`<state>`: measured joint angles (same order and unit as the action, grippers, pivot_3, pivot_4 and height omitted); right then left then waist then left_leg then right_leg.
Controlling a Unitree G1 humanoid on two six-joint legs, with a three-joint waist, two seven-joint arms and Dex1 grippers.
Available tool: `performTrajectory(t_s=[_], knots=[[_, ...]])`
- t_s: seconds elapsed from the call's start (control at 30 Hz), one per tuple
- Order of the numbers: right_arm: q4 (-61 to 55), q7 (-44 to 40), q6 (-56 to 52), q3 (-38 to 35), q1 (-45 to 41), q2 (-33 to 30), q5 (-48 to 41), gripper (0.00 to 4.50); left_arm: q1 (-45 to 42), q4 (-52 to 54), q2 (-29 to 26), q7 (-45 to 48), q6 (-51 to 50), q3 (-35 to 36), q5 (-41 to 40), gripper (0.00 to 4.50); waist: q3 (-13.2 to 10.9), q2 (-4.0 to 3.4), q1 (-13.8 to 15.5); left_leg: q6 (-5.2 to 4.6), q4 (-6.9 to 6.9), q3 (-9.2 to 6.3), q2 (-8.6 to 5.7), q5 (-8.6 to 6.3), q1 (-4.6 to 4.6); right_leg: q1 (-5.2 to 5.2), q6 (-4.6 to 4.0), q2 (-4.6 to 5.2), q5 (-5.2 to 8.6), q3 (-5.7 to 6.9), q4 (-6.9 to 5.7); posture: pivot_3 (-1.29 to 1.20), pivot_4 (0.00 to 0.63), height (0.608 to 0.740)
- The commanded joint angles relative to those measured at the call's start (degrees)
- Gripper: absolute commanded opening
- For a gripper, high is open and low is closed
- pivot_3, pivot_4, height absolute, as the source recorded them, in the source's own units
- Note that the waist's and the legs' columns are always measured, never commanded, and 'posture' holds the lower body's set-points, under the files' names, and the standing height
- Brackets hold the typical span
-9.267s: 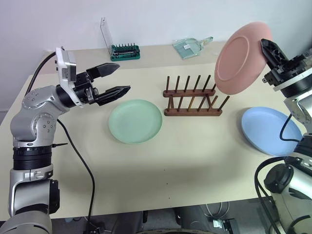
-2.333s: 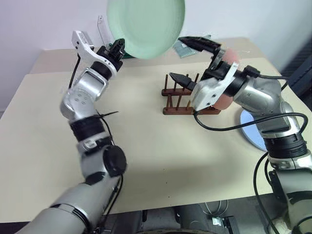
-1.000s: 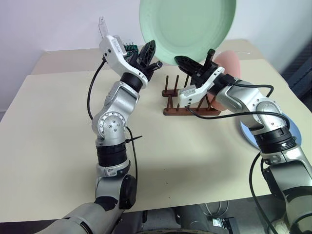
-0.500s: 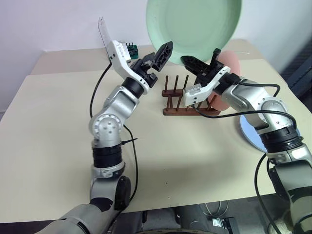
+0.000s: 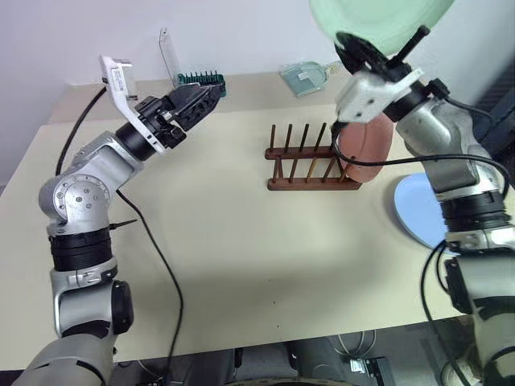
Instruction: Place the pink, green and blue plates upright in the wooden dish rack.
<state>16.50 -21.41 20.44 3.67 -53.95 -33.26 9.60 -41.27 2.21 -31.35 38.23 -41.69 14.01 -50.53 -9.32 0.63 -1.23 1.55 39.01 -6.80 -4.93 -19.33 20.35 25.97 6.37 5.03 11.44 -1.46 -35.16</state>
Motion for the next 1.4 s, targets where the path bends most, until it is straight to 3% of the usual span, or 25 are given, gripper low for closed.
performTrajectory(t_s=[0.03,0.23,0.43,0.53,0.6,0.73,1.4], knots=[[-5.85,-8.13,-14.52,-6.92,-3.73,3.57,-21.09,0.00,1.46,0.64,-4.92,10.10,4.28,-2.27,4.11,4.46,-0.01,-0.01,0.08,0.00,0.00,-0.05,-0.02,0.00,0.01,0.01,0.00,0.02,0.00,0.00,0.00,0.00,0.150,0.740],[-13.64,-7.27,-42.40,-18.18,-7.70,7.54,-50.06,0.00,4.82,0.80,-11.95,24.33,8.55,-2.40,5.53,4.46,-0.05,-0.10,0.33,-0.01,0.00,-0.17,-0.03,0.00,0.20,0.24,-0.02,0.04,-0.01,0.04,-0.06,0.00,0.150,0.740],[-16.78,-2.07,-59.04,-25.66,-5.74,8.41,-67.80,0.00,5.46,1.47,-13.50,28.41,5.39,-1.65,2.74,4.46,-0.04,-0.12,0.46,-0.04,0.00,-0.15,-0.05,-0.02,0.14,0.16,-0.02,0.09,-0.01,0.05,-0.07,0.00,0.150,0.740],[-16.59,4.55,-66.01,-29.81,-6.03,9.68,-79.31,0.00,4.74,2.79,-12.86,27.66,4.22,-1.14,1.29,4.46,-0.05,-0.14,0.26,-0.05,-0.01,-0.11,-0.04,-0.03,0.20,0.28,-0.02,0.10,-0.01,0.03,-0.11,0.00,0.150,0.740],[-13.90,10.69,-66.38,-32.72,-5.79,10.93,-82.59,0.00,4.10,2.59,-12.34,26.62,5.65,-1.83,2.88,4.46,-0.05,-0.14,0.25,-0.05,-0.02,-0.11,-0.04,-0.03,0.21,0.33,-0.02,0.10,-0.01,0.03,-0.13,0.00,0.150,0.740],[-12.24,14.87,-66.72,-34.82,-2.33,11.09,-84.23,0.00,3.99,2.63,-11.29,25.85,8.23,-2.35,4.94,4.46,-0.04,-0.14,0.46,-0.05,-0.02,-0.06,-0.05,-0.03,0.19,0.28,-0.02,0.11,-0.01,0.03,-0.12,0.00,0.150,0.740],[-15.13,16.43,-68.82,-32.97,7.31,12.12,-91.12,0.00,4.77,2.11,-9.49,26.08,10.78,-2.35,6.92,4.46,-0.03,-0.17,0.25,-0.11,0.00,0.04,-0.03,-0.06,0.19,0.34,-0.01,0.11,-0.02,0.00,-0.17,0.00,0.150,0.740]])
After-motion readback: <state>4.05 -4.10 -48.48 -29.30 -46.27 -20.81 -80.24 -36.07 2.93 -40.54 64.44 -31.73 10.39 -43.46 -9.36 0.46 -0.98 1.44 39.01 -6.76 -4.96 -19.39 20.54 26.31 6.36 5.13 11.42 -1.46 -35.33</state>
